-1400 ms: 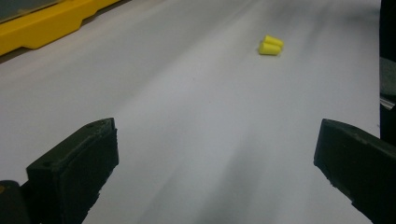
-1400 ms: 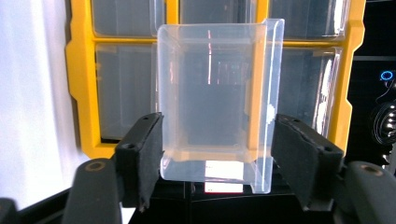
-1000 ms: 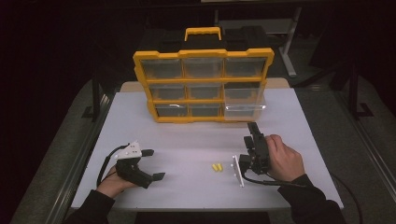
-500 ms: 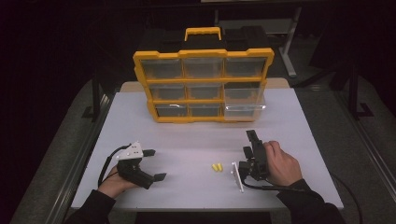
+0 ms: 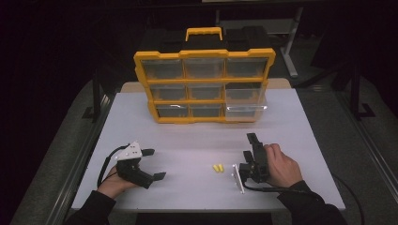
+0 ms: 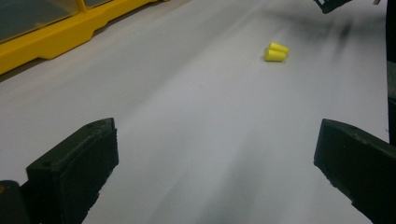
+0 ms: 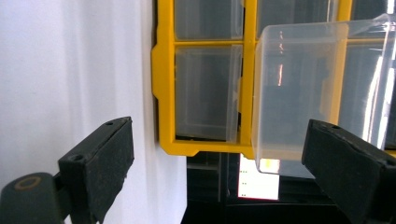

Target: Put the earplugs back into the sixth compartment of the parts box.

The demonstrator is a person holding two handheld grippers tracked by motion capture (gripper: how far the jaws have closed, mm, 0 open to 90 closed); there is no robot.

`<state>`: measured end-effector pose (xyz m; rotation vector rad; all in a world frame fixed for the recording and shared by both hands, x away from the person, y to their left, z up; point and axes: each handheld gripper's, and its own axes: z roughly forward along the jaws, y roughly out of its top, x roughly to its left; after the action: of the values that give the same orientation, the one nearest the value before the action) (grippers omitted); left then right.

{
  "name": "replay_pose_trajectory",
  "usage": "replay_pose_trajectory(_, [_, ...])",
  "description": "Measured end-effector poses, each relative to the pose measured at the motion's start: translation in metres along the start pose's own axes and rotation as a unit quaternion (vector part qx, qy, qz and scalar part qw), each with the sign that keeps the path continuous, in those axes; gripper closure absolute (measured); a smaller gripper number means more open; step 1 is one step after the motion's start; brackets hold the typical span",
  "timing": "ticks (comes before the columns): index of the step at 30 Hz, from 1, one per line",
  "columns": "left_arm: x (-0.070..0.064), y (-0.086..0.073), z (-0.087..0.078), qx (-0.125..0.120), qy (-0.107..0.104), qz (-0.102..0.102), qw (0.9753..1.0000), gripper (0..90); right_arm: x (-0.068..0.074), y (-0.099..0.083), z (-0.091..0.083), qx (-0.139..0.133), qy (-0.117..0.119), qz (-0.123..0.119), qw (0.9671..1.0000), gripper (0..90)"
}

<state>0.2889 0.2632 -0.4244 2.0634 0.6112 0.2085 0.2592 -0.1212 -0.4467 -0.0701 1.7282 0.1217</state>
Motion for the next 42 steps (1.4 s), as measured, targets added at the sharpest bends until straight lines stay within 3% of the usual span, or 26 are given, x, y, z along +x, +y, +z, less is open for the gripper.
replay_pose_trajectory(4, [0.000,0.000,0.001,0.001,-0.001,0.001,1.0000,0.0,0.000,0.000,0.000,0.002,0.006,0.002,1.0000,8.4])
replay_pose_trajectory(19, [-0.001,0.001,0.001,0.001,-0.001,0.002,1.0000,0.0,-0.005,0.000,0.003,0.011,0.033,0.067,0.9971,8.3])
replay_pose_trajectory(29, [-0.001,0.002,0.002,0.002,-0.002,0.004,1.0000,0.0,-0.011,-0.004,0.004,0.018,0.054,0.140,0.9886,8.4])
replay_pose_trajectory(42, [-0.002,0.003,0.003,0.001,-0.003,0.003,1.0000,0.0,-0.012,-0.005,0.007,0.022,0.072,0.170,0.9826,8.4])
